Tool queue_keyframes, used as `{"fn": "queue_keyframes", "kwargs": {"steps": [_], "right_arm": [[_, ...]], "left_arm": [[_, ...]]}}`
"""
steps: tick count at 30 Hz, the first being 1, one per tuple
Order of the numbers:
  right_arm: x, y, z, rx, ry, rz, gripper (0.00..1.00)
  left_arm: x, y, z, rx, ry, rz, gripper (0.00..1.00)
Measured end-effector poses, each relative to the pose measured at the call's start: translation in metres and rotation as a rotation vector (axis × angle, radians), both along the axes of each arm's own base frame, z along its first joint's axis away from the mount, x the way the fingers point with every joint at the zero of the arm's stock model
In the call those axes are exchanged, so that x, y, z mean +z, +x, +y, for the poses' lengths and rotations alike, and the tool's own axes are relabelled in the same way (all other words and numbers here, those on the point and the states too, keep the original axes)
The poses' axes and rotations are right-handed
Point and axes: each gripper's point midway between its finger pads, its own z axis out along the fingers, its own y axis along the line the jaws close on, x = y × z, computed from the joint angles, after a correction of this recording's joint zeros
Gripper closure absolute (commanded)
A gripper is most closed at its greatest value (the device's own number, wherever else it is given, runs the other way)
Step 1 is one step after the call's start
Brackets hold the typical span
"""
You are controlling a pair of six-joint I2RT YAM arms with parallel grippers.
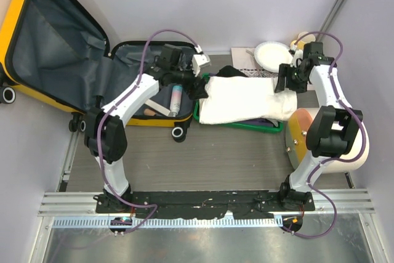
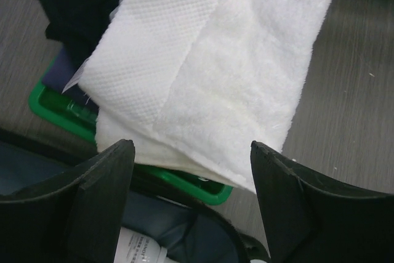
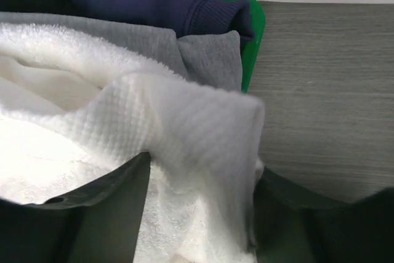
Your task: Open, take out, and arrange the luggage
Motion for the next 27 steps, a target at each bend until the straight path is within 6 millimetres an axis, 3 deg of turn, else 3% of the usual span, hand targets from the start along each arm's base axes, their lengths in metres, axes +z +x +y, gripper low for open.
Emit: {"fn": "queue_keyframes", "kwargs": {"steps": [4, 9, 12, 15, 19, 22, 25, 27], "right_arm": [[0.007, 0.0, 0.0, 0.034, -0.029, 0.002, 0.21], [0.061, 0.021, 0.011, 0.126, -0.091, -0.131, 0.21], [0.081, 0.022, 0.038, 0.229, -0.121, -0.189, 0.21], [0.083, 0.004, 0.088, 0.395, -0.129, -0.189, 0.21], [0.057, -0.034, 0.152, 0.593, -0.112, -0.124, 0.21], [0.023, -0.06, 0.182, 0.696, -0.112, -0.038, 0.19], [-0.006, -0.068, 0.191, 0.746, -0.128, 0.025, 0.19], [-0.026, -0.061, 0.188, 0.764, -0.158, 0.061, 0.19]], "left_arm": [[0.004, -0.014, -0.027, -0.071, -0.001, -0.019, 0.2], [-0.006, -0.005, -0.031, -0.036, -0.006, 0.04, 0.18], [-0.007, 0.007, -0.017, 0.023, -0.016, 0.081, 0.18], [0.0, 0.023, 0.0, 0.084, -0.034, 0.094, 0.17], [0.006, 0.036, 0.02, 0.143, -0.048, 0.104, 0.17], [0.007, 0.039, 0.029, 0.169, -0.052, 0.116, 0.17], [0.007, 0.034, 0.032, 0.175, -0.051, 0.126, 0.17], [0.009, 0.03, 0.034, 0.176, -0.051, 0.125, 0.17]]}}
